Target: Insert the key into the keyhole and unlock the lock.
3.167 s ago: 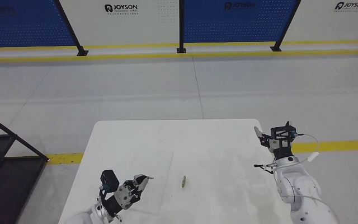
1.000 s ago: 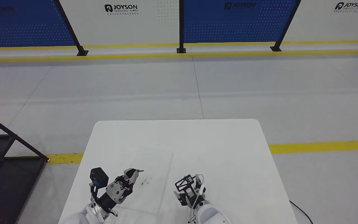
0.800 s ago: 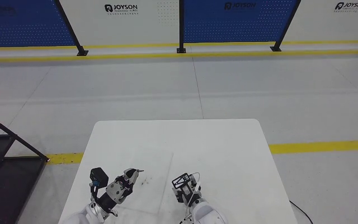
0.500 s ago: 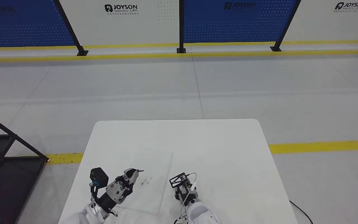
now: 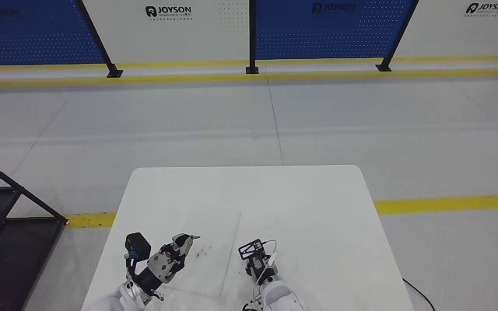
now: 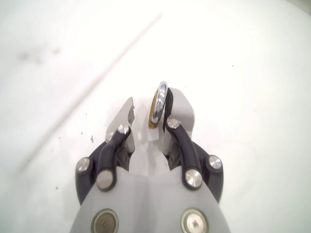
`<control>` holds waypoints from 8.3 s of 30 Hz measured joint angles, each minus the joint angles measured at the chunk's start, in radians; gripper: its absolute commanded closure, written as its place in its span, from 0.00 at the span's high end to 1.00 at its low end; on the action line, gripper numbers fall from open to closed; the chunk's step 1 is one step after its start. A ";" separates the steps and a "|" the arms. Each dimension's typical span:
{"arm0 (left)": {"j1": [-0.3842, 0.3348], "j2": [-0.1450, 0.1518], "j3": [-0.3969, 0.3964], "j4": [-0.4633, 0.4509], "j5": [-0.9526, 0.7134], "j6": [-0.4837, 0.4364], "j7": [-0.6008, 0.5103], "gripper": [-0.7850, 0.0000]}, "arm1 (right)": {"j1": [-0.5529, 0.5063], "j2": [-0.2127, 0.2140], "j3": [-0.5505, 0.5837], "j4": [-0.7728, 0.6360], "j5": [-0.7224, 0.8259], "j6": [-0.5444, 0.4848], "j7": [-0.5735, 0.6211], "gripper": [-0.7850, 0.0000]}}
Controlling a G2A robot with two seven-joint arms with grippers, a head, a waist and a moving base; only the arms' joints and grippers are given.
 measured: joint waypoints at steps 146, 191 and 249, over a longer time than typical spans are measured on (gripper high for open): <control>-0.260 0.081 0.525 0.143 -0.739 -0.326 0.111 0.00 | -0.013 0.003 0.080 0.028 0.710 -1.198 -0.929 0.00; -0.279 0.114 0.565 0.165 -0.680 -0.326 0.197 0.37 | -0.040 0.002 0.106 -0.011 0.720 -1.162 -0.824 0.00; -0.320 0.169 0.607 0.220 -0.474 -0.326 0.366 0.14 | -0.080 0.034 0.169 -0.075 0.816 -1.150 -0.568 0.00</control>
